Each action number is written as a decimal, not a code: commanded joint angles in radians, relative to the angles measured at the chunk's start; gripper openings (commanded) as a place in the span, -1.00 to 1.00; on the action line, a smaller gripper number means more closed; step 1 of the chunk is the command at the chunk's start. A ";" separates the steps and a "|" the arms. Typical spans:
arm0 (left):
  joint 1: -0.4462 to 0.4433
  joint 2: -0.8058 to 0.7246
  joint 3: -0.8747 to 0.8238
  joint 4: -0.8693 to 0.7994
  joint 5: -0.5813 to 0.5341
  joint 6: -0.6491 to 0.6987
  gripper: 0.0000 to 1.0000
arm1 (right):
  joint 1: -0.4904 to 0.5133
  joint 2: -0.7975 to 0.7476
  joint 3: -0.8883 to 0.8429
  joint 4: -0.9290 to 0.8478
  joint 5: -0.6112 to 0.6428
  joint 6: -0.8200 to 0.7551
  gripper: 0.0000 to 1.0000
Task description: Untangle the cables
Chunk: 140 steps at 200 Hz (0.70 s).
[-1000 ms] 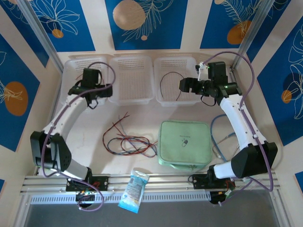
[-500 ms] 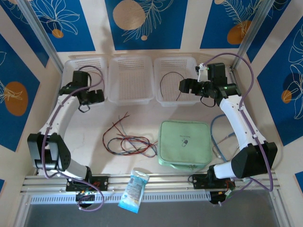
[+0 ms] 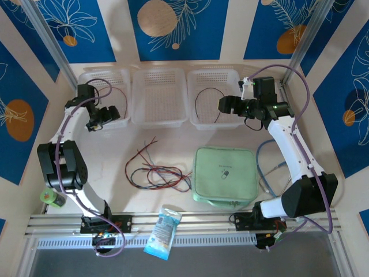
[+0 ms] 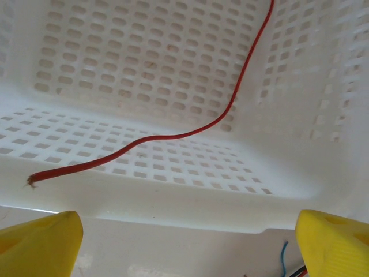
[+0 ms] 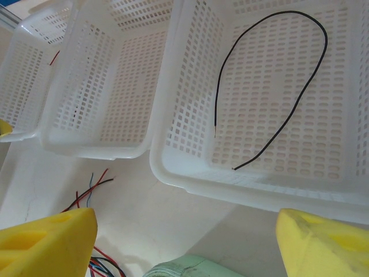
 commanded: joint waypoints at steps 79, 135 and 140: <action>0.013 0.072 0.083 0.000 -0.055 0.021 0.89 | -0.008 0.013 0.027 -0.010 -0.023 -0.014 0.62; 0.015 0.127 0.141 -0.050 -0.111 0.031 0.92 | -0.011 0.006 0.030 -0.016 -0.017 -0.021 0.63; 0.014 0.127 0.148 -0.058 -0.129 0.034 0.92 | -0.011 0.006 0.031 -0.017 -0.017 -0.022 0.62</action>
